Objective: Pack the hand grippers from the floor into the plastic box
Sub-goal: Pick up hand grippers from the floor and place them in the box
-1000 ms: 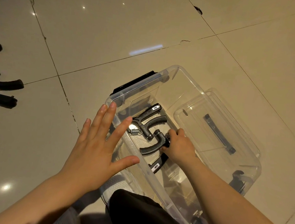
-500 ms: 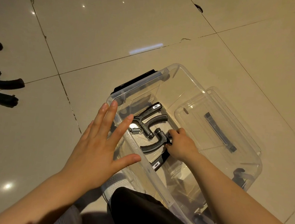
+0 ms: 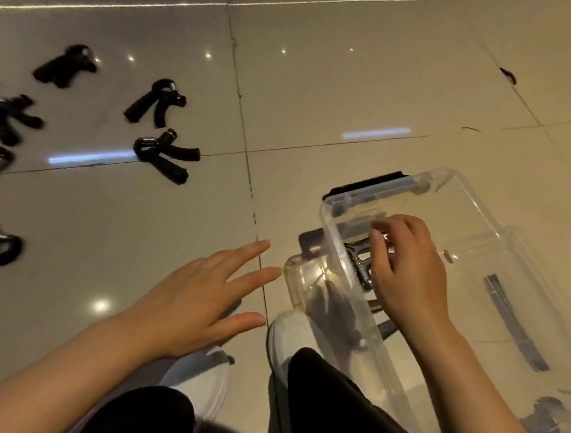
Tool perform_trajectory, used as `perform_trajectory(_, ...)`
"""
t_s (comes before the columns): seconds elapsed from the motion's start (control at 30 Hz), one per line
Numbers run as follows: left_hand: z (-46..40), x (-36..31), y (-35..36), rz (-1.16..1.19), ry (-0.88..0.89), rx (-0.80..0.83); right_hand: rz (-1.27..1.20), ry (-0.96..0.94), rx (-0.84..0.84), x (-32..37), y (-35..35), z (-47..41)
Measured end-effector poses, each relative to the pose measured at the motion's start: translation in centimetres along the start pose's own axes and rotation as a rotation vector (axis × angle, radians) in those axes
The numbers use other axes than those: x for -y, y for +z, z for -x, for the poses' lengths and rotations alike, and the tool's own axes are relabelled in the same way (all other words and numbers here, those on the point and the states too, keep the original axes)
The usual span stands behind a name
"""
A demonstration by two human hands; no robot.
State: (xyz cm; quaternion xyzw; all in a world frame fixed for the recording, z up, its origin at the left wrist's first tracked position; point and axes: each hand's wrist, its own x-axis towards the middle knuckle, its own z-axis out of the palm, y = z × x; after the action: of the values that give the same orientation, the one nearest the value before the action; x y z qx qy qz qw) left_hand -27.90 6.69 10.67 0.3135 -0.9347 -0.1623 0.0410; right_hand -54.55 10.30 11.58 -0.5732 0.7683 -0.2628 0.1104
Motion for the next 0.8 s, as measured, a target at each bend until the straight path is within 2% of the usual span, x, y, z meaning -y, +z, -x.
perform_trajectory(0.07, 2.4, 0.5, -0.8, 0.076, -0.161, -0.062, -0.008, -0.258, 0.012, 4.0, 0.3, 0.3)
perform_trajectory(0.17, 3.9, 1.4, 0.1, 0.332, -0.453, -0.171, 0.047, -0.46, 0.176, 7.6, 2.1, 1.0)
perform_trajectory(0.3, 4.5, 4.3, 2.3, 0.527, -0.73, -0.33, 0.148, -0.52, 0.47, 8.7, 5.7, 2.3)
perform_trajectory(0.5, 6.8, 10.3, 4.6, 0.485, -0.914, -0.317, 0.23, -0.542, 0.659, 11.0, 9.9, -0.5)
perform_trajectory(0.63, 9.6, 15.1, 5.6, 0.354, -1.137, -0.136, 0.324, -0.634, 0.753, 13.5, 14.4, -3.5)
perform_trajectory(0.73, 13.1, 18.2, 6.6, 0.199, -1.329, 0.212, 0.573, -0.778, 0.879, 14.6, 18.5, -5.3)
perform_trajectory(0.8, 15.0, 19.3, 7.3, 0.216, -1.356, 0.404, 0.667, -0.853, 0.911, 16.0, 20.6, -6.6)
